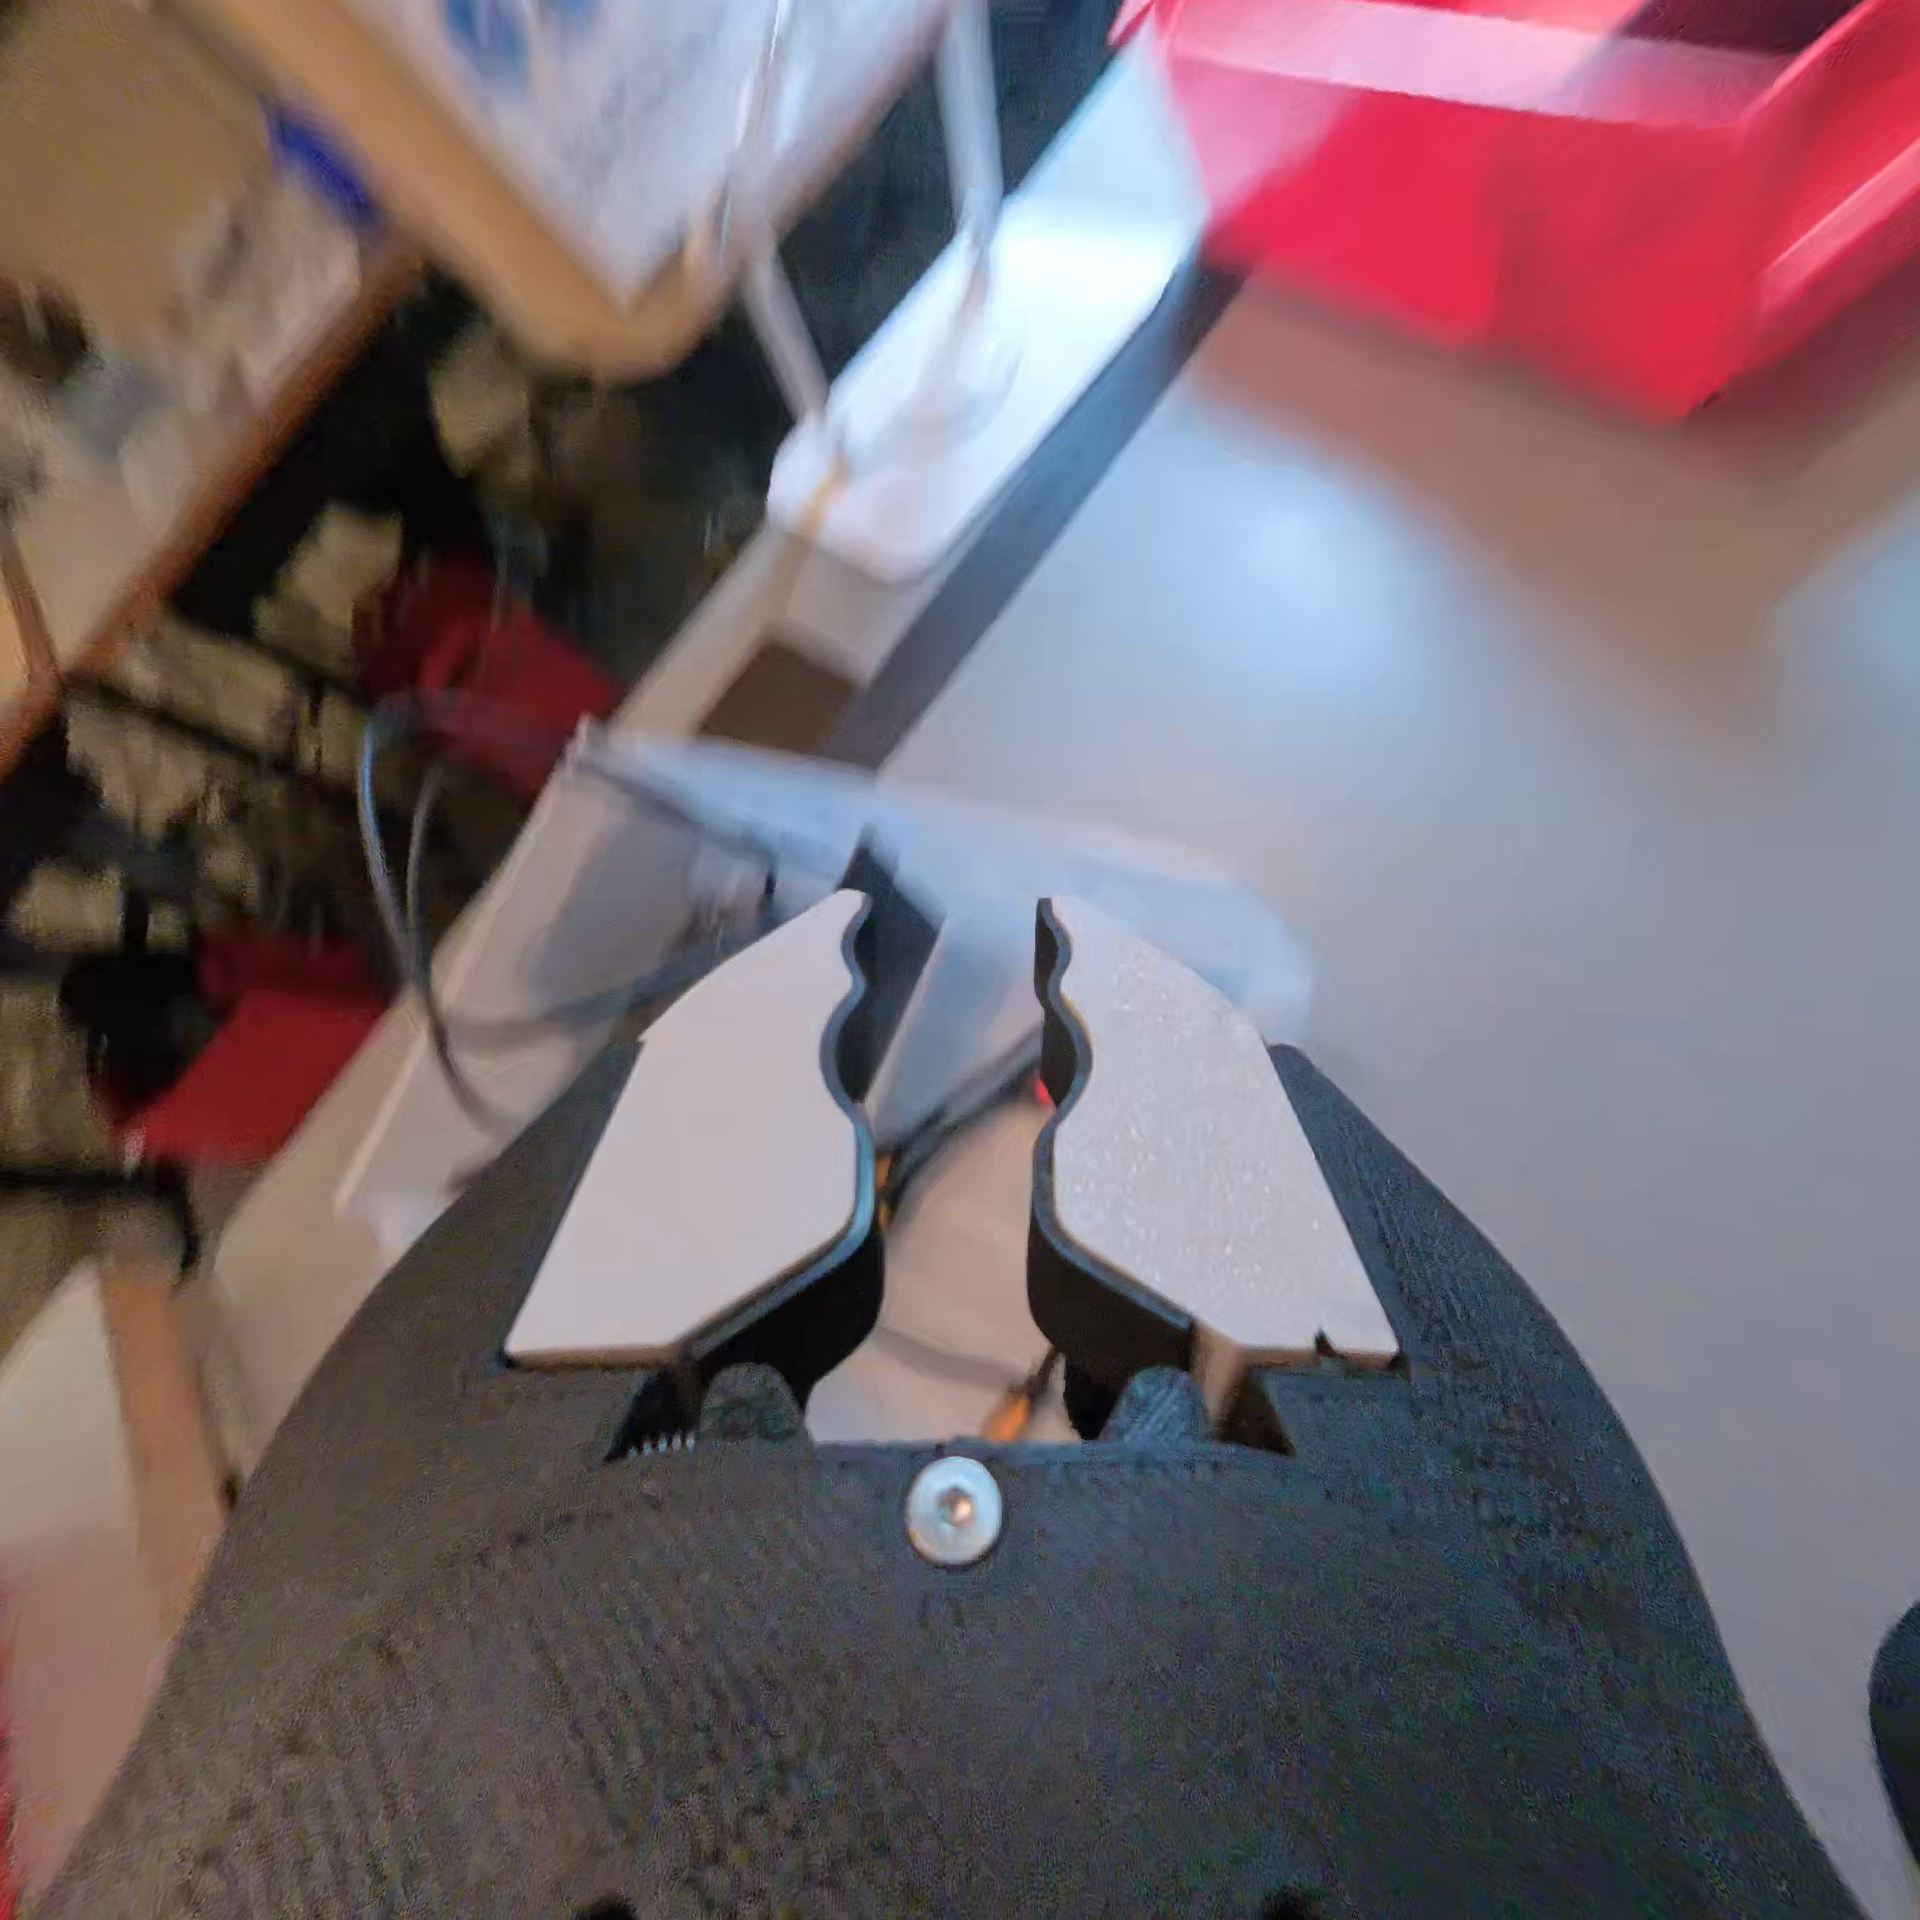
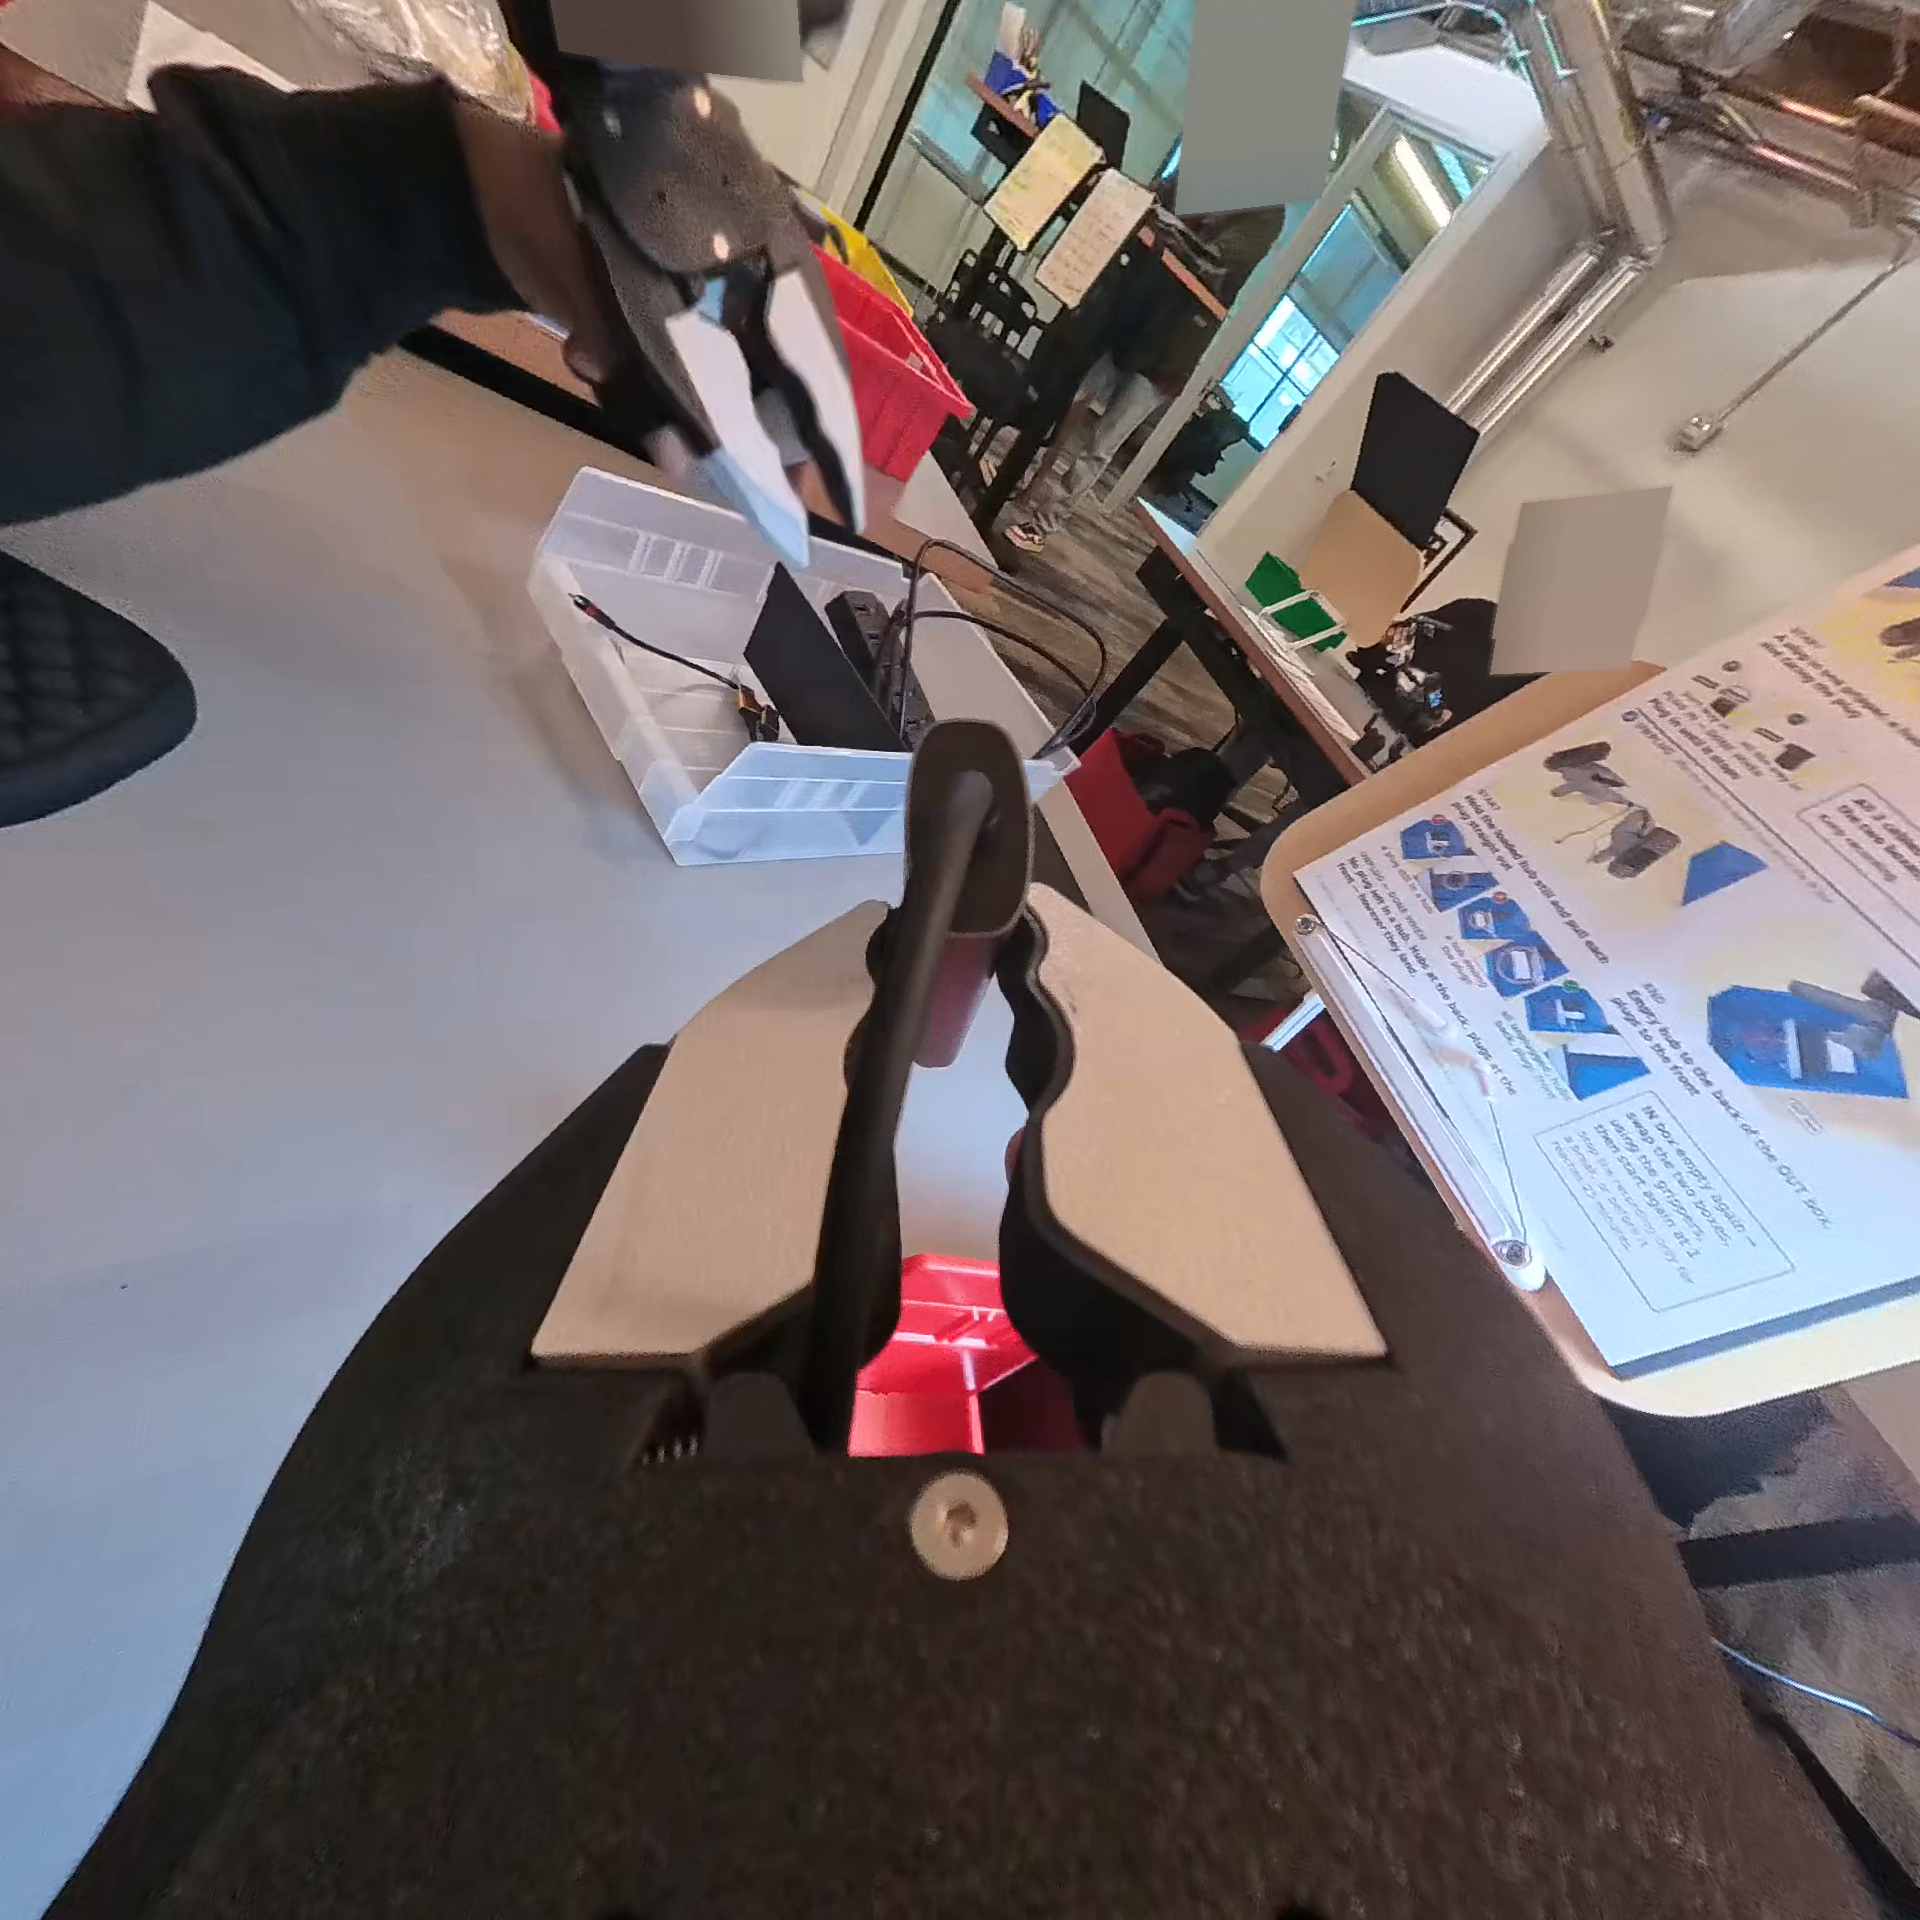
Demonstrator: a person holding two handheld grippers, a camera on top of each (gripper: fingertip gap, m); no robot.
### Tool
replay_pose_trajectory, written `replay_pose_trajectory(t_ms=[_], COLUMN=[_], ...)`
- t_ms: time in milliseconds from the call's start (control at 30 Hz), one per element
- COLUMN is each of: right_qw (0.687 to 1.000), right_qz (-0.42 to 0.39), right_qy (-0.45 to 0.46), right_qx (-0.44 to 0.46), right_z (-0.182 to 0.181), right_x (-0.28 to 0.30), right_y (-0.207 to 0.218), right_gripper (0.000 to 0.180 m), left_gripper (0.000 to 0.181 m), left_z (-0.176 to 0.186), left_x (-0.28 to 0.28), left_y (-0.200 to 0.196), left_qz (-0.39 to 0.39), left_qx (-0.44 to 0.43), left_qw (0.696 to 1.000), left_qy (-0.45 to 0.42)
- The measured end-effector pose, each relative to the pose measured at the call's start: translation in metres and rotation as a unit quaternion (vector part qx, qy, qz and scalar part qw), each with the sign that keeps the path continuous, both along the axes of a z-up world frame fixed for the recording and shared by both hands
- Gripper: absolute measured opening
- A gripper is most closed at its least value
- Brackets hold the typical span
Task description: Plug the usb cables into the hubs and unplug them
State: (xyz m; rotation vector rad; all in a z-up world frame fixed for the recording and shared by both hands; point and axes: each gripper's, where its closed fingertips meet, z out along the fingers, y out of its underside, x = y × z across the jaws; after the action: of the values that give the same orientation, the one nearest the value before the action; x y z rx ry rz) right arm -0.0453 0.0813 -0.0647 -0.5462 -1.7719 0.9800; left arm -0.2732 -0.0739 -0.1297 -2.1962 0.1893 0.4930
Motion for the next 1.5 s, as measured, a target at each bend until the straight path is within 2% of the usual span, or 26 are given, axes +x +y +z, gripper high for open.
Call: replay_pose_trajectory(t_ms=[67,133,300,467,567,733,800,867,1033,1133,1233,1367,1500], right_qw=[1.0,1.0,0.999,0.999,0.999,0.999,0.998,0.998,0.997,0.998,0.998,0.998,0.998], right_qz=[-0.002,-0.005,-0.009,-0.011,-0.014,-0.021,-0.028,-0.035,-0.055,-0.054,-0.053,-0.051,-0.047], right_qy=[-0.005,-0.013,-0.021,-0.024,-0.026,-0.03,-0.034,-0.037,-0.037,-0.03,-0.024,-0.023,-0.026], right_qx=[0.001,0.009,0.028,0.026,0.031,0.034,0.033,0.034,0.029,0.021,0.016,0.013,0.011], right_z=[-0.004,-0.011,-0.018,-0.019,-0.02,-0.02,-0.02,-0.021,-0.015,-0.01,-0.006,-0.006,-0.009], right_x=[-0.003,-0.006,-0.01,-0.01,-0.009,-0.009,-0.01,-0.01,-0.008,-0.005,-0.003,-0.004,-0.006], right_y=[0.0,0.0,-0.003,0.0,0.001,0.003,0.005,0.008,0.017,0.02,0.022,0.022,0.019], right_gripper=[0.018,0.018,0.018,0.018,0.018,0.018,0.018,0.018,0.018,0.017,0.017,0.018,0.018], left_gripper=[0.03,0.03,0.029,0.031,0.033,0.034,0.039,0.036,0.014,0.005,0.004,0.003,0.003], left_z=[-0.04,-0.077,-0.122,-0.136,-0.134,-0.137,-0.148,-0.155,-0.161,-0.156,-0.129,-0.067,0.005], left_x=[-0.033,-0.051,-0.064,-0.069,-0.073,-0.059,-0.058,-0.059,-0.063,-0.071,-0.079,-0.082,-0.073], left_y=[-0.024,-0.037,-0.041,-0.049,-0.073,-0.085,-0.095,-0.1,-0.106,-0.105,-0.095,-0.086,-0.081], left_qz=[0.074,0.113,0.13,0.164,0.245,0.26,0.278,0.296,0.309,0.313,0.311,0.319,0.327], left_qx=[-0.09,-0.161,-0.228,-0.268,-0.319,-0.357,-0.387,-0.403,-0.424,-0.409,-0.358,-0.263,-0.146], left_qw=[0.993,0.979,0.962,0.946,0.912,0.891,0.871,0.858,0.844,0.852,0.879,0.91,0.927], left_qy=[-0.022,-0.045,-0.069,-0.076,-0.082,-0.106,-0.12,-0.122,-0.112,-0.092,-0.048,0.027,0.11])
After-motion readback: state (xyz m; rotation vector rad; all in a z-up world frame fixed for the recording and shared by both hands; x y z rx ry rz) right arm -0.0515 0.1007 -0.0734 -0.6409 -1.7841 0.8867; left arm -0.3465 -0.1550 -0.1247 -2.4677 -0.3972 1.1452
